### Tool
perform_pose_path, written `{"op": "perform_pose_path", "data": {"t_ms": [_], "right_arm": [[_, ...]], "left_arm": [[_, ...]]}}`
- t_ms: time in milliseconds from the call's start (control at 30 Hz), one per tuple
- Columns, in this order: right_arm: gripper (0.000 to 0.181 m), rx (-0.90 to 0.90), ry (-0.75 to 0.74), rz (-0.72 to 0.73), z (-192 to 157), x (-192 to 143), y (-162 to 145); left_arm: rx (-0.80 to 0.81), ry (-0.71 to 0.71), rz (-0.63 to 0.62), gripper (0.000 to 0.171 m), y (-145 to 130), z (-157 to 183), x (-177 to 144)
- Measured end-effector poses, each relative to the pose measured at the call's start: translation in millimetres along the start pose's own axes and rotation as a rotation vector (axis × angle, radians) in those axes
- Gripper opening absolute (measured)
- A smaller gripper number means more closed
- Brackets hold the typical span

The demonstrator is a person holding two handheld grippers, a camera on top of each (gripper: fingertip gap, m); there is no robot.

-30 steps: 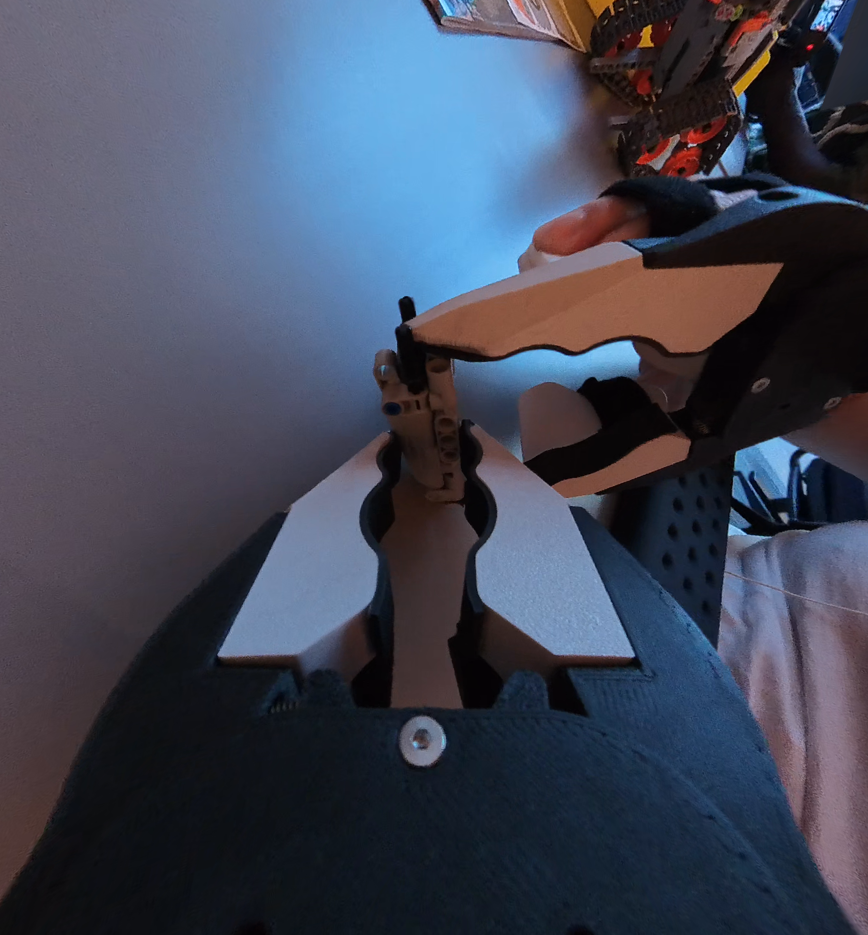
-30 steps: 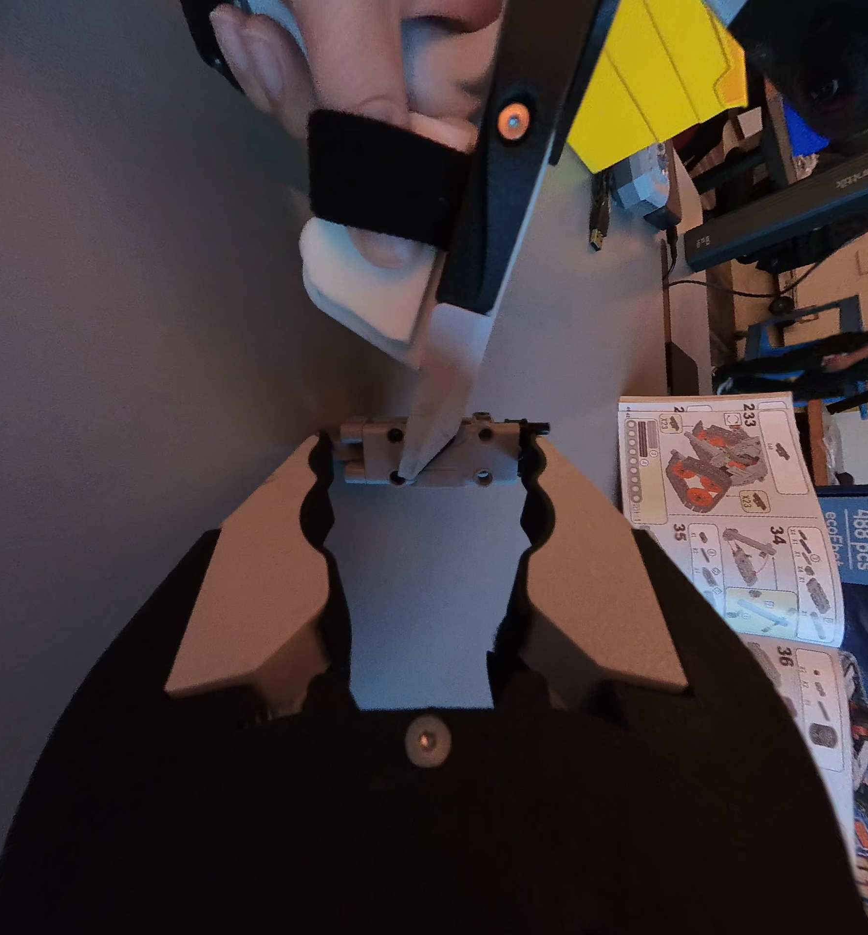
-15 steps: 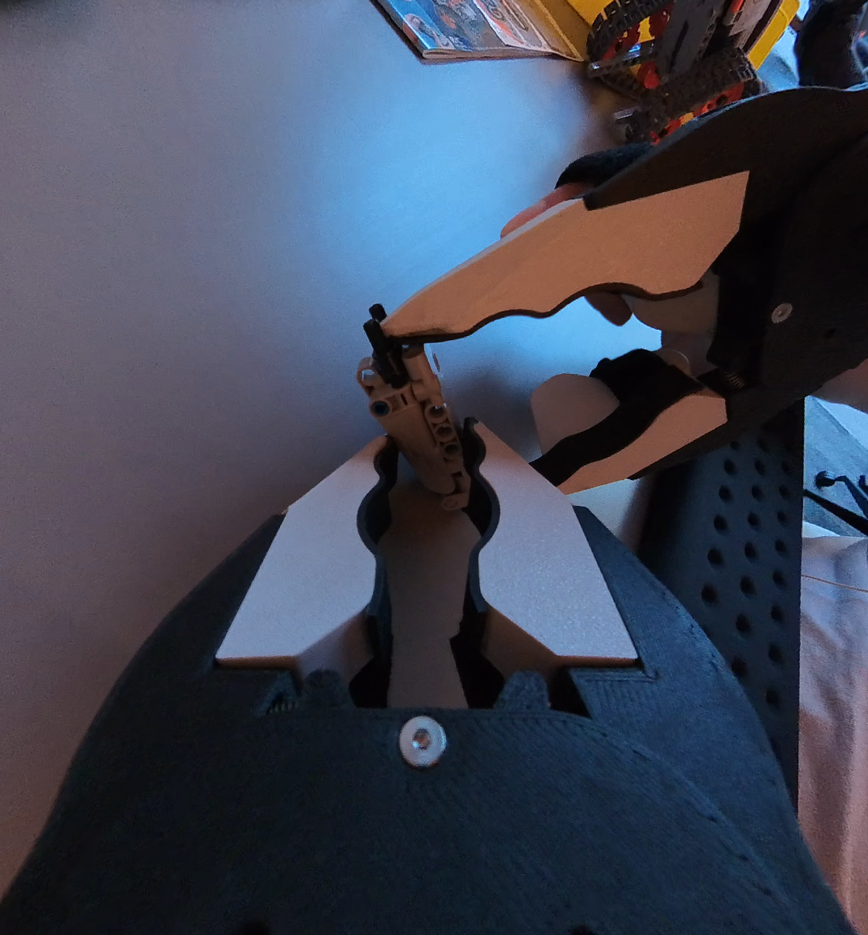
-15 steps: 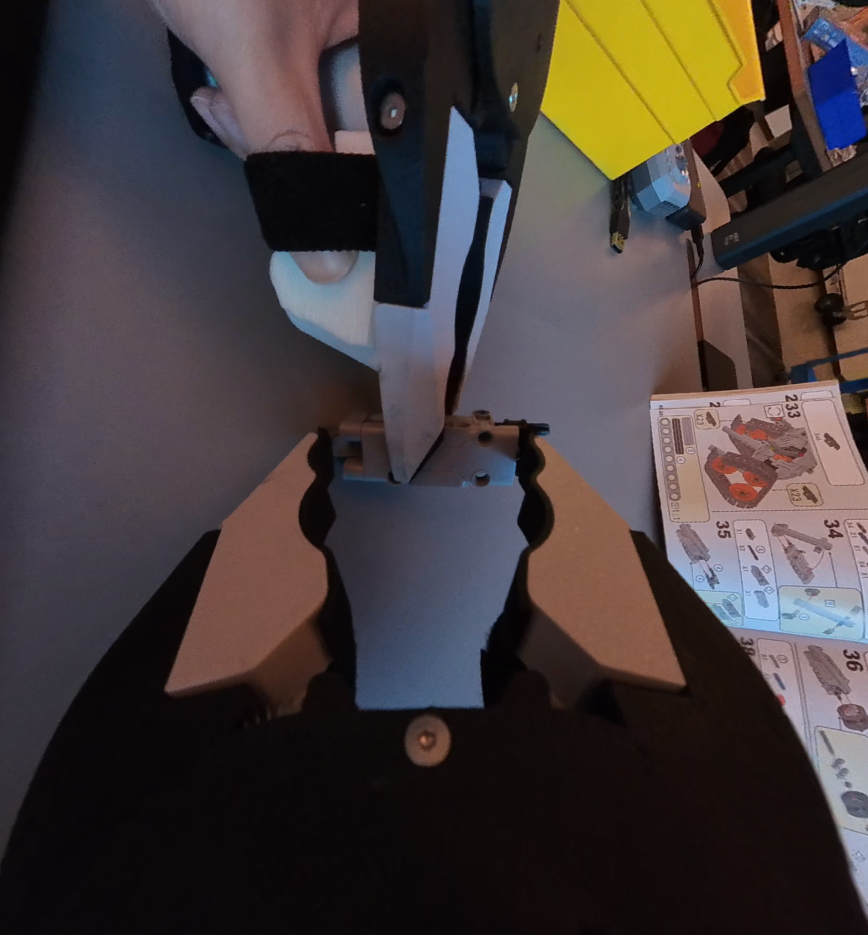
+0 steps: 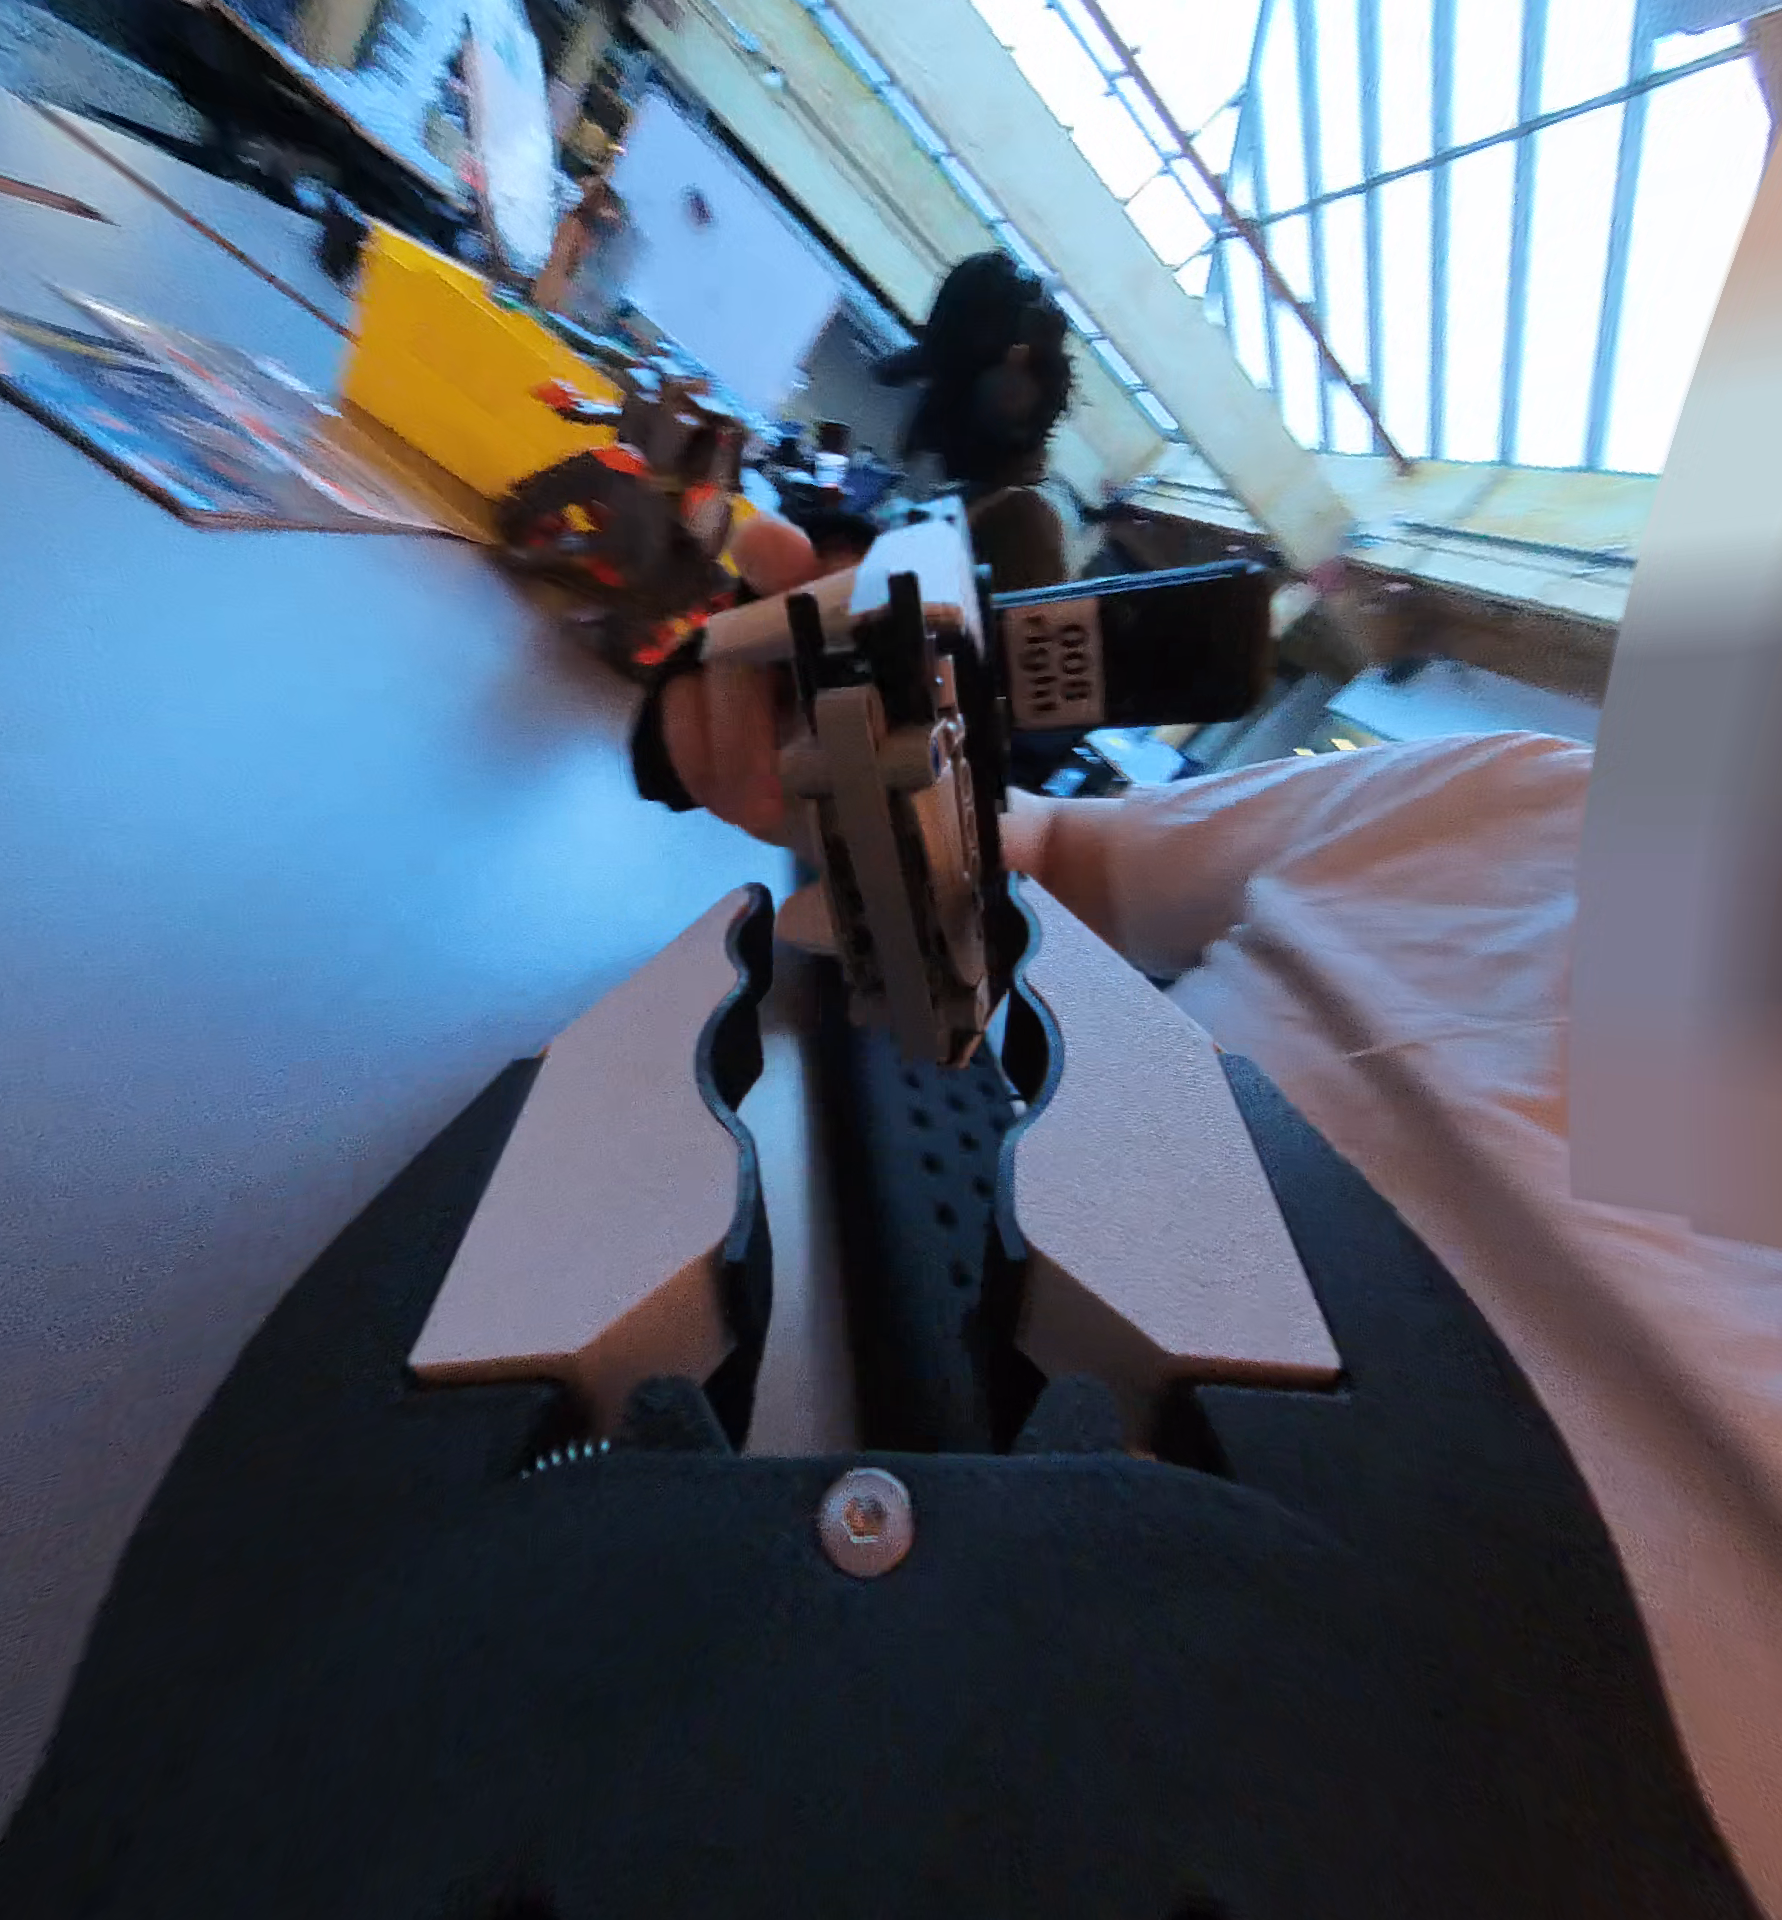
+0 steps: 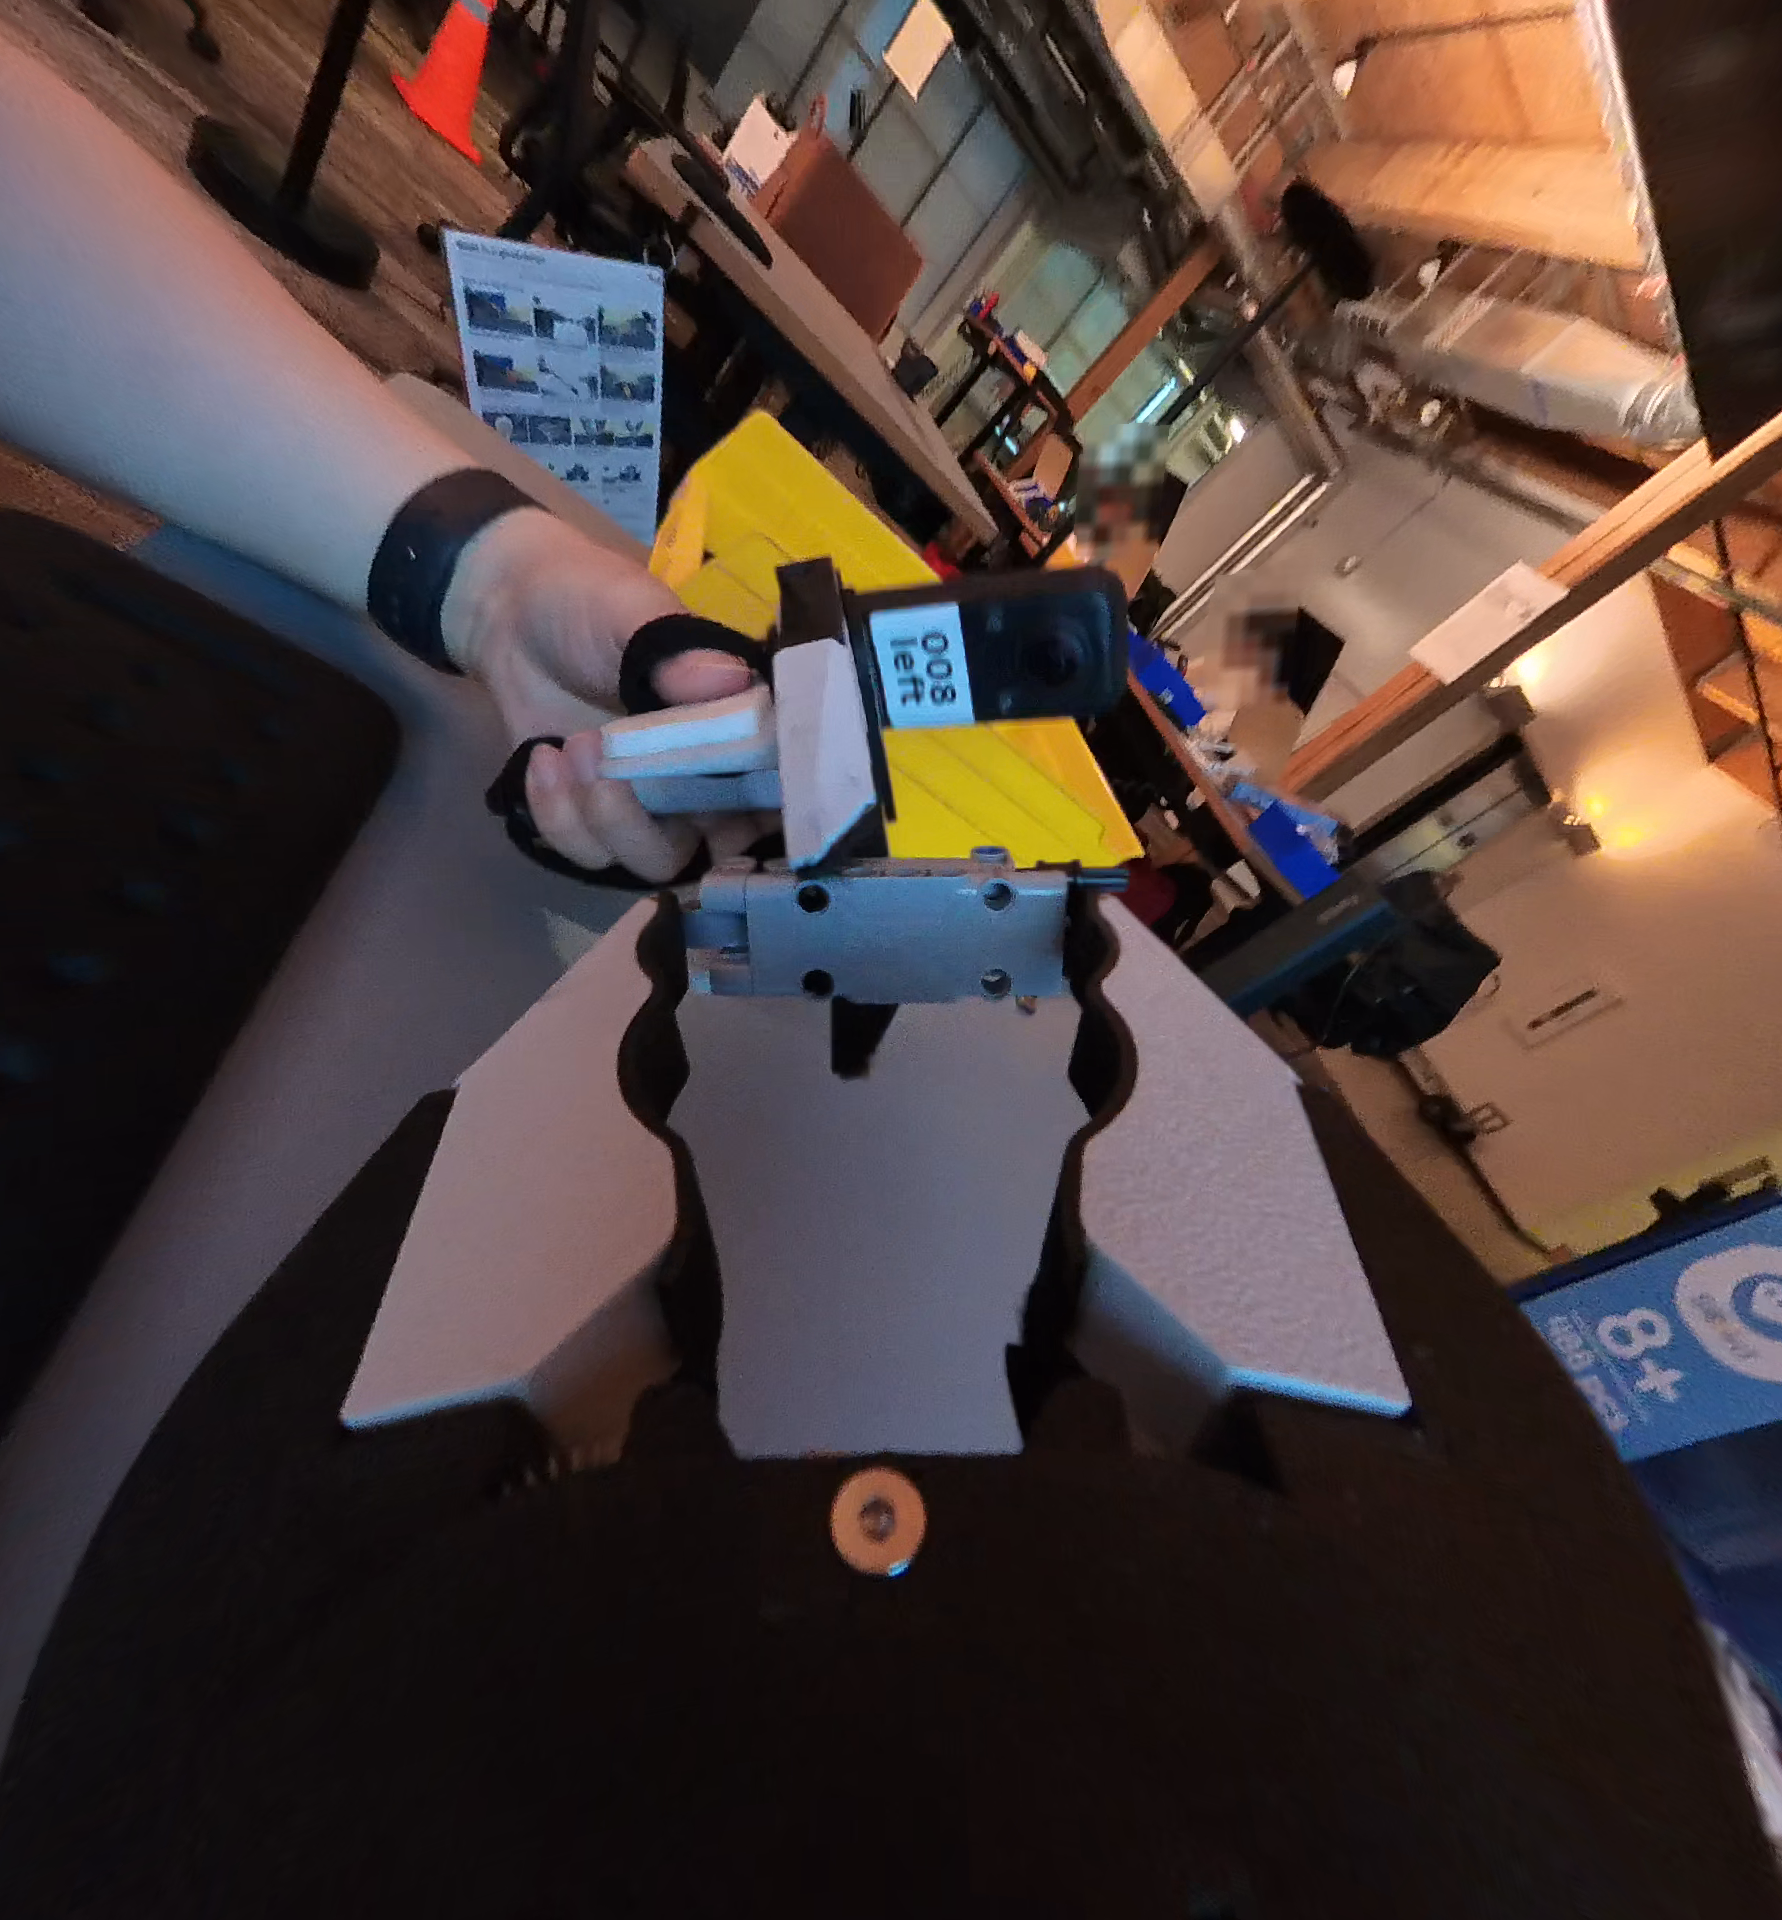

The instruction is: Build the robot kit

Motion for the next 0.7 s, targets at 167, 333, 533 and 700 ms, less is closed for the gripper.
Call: {"op": "perform_pose_path", "data": {"t_ms": [167, 333, 533, 700], "right_arm": [[0.075, -0.179, 0.002, 0.038, -16, 2, 12], [0.08, -0.114, 0.062, 0.017, -26, 7, 8], [0.08, -0.063, 0.067, -0.031, -24, 10, 3], [0.079, -0.005, 0.093, -0.015, -24, 8, 5]], "left_arm": [[-0.046, -0.166, 0.049, 0.024, 2, 22, 14], [0.031, -0.113, -0.049, 0.025, -11, 22, 17], [-0.024, -0.112, -0.042, 0.025, -10, 17, 15], [-0.052, -0.126, -0.048, 0.024, -10, 19, 16]]}}
Point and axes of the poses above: each gripper's, where its closed fingertips meet, x out along the fingers, y out of its top, z = x × y across the jaws, the point moved 2 cm from there along -x, back along the fingers, and after that the axes turned 5 degrees about y, right-handed, at the moved point
